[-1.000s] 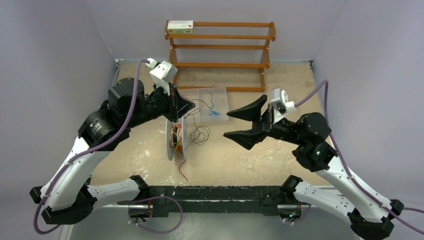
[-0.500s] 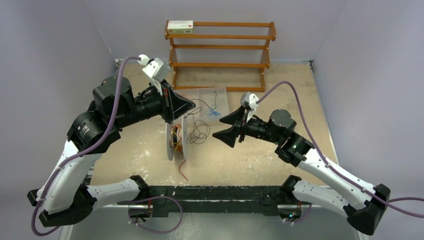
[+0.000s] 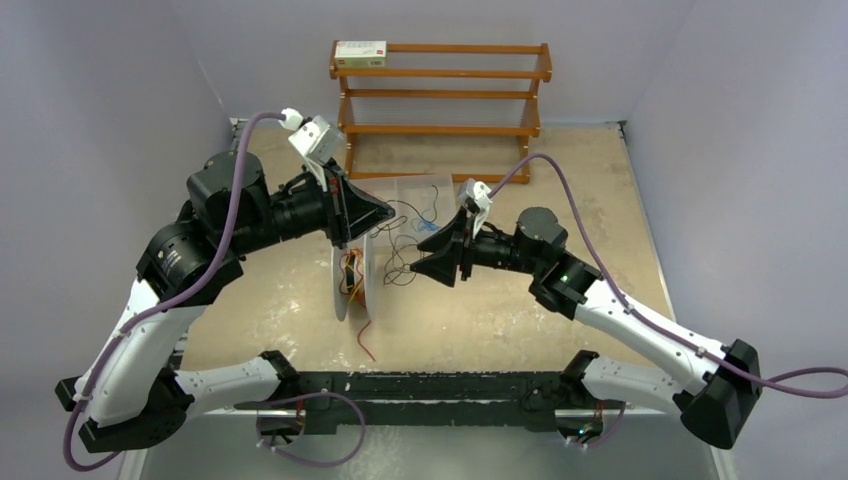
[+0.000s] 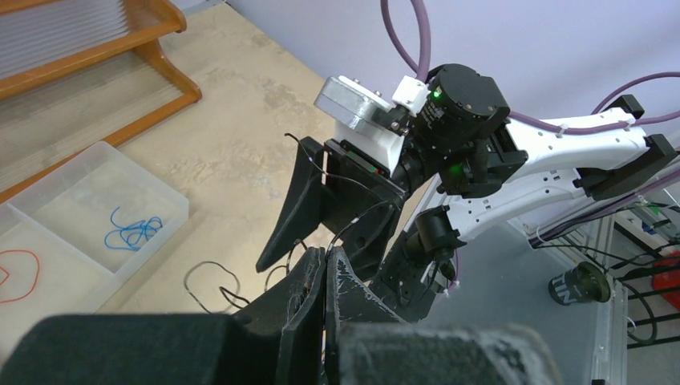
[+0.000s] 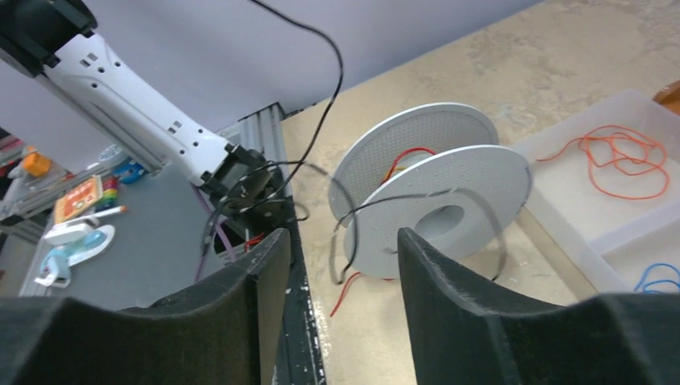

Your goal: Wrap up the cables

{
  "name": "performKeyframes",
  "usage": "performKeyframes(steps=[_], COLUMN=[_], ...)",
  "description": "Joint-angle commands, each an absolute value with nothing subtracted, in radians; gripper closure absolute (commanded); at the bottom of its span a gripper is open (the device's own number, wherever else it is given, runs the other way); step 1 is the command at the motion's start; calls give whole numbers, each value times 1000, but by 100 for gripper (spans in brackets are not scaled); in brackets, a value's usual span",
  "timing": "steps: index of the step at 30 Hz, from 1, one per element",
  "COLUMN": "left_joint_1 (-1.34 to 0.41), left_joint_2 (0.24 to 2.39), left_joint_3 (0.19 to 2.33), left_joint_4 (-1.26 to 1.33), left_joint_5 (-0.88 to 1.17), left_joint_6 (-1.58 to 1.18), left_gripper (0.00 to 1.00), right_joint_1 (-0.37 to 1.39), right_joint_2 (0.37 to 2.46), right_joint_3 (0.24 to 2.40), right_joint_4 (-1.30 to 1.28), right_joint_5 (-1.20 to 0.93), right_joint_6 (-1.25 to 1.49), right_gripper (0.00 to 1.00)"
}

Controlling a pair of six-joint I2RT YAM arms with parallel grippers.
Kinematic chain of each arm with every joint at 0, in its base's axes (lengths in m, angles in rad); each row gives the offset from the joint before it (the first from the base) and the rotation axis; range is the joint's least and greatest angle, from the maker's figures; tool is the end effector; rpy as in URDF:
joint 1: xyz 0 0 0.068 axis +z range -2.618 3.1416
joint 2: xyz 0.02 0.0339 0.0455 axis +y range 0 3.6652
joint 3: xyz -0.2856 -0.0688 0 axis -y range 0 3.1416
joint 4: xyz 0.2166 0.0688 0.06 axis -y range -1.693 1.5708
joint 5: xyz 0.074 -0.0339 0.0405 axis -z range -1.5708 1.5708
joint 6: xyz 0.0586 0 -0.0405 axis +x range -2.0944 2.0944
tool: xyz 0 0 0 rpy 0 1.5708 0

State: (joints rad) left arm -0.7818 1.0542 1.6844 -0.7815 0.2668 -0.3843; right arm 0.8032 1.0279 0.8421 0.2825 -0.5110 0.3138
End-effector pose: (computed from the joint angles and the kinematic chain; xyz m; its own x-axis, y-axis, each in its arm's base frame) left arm 0.0939 -0.1150 0.5183 -0.4233 -0.0893 -0.9016 0.7614 0.5042 -0.4075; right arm 0.1328 0.1789 0.3891 -0.2343 0.1449 -0.9613 -0.9392 0.2215 0.2623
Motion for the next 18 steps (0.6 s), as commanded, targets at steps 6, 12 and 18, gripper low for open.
performKeyframes(steps=[6,12,18], left_joint_1=[-784,-784,-784], left_joint_2=[1040,1034,1037], left_joint_3=[1683,1683,1729], left_joint_4=[-719,-719,-792], left_joint_5=[284,242,132], left_joint_6=[-395,-393,-354], left_gripper=[100,100,100], right_joint_1=[805,805,805], right_joint_2=[1031,973,832], right_joint_3=[885,854,775], right_joint_4=[382,329,254], right_joint_5=[-599,-499,-366], right_joint_6=[342,337,330], right_gripper=[94,100,100])
